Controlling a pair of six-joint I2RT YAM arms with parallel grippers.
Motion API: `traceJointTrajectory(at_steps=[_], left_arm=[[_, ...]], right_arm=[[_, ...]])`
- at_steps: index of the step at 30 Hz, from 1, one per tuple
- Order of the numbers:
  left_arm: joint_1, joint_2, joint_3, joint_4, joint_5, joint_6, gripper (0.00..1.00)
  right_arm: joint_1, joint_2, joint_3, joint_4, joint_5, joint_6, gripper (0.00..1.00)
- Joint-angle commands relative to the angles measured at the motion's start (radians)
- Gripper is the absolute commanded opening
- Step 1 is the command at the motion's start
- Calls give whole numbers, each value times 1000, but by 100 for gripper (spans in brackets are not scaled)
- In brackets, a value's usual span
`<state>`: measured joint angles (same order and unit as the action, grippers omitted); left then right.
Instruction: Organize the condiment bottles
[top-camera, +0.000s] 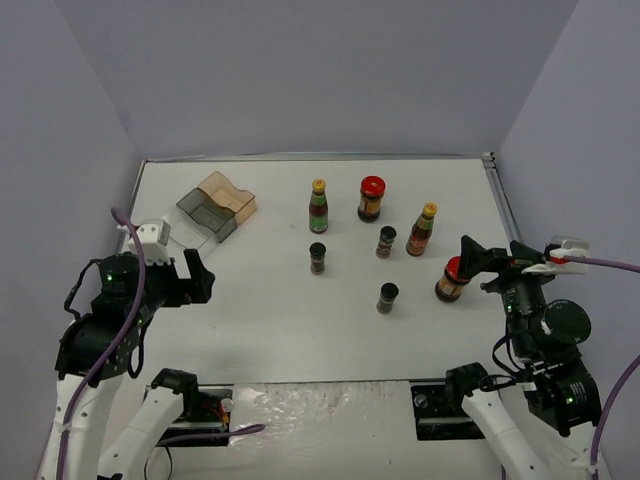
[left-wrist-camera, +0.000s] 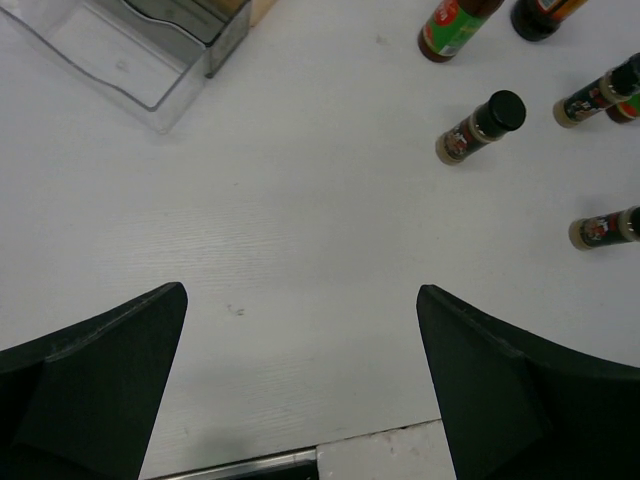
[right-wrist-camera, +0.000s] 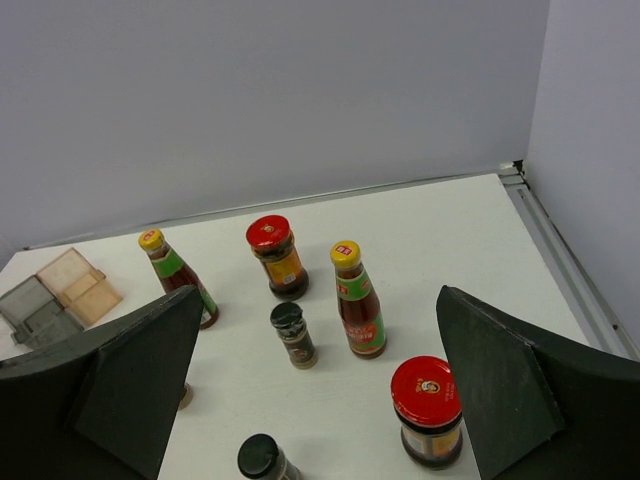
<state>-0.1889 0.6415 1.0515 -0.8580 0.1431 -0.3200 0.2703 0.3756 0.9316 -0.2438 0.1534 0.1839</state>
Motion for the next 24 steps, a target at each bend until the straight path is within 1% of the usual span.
traceJointTrajectory(at_steps=[1,4,5,6,8,12,14,19,24], left_arm=[[-34,75,-42,328,95,-116,97],[-110,143,-54,421,-2,-125,97],[-167,164,-53,439,-33,-121,97],[-182,184,-50,454,-62,-118,97],[-284,258,-32,511,-152,-111,97],[-437,372,-1,599,-222,-99,97],[-484,439,12,648,-265,-87,97],[-585,593,94,694,-355,-74,97],[-613,715,178,728,-404,-77,97]], right_arm=[[9,61,-4,72,-52,17,100],[9,87,1,75,-56,21,100],[8,94,2,76,-58,19,100],[7,100,4,77,-58,19,100],[8,120,9,79,-63,11,100],[7,140,15,80,-73,6,100],[7,143,12,80,-77,1,100],[7,146,7,83,-87,-12,100],[7,140,6,81,-88,-20,100]])
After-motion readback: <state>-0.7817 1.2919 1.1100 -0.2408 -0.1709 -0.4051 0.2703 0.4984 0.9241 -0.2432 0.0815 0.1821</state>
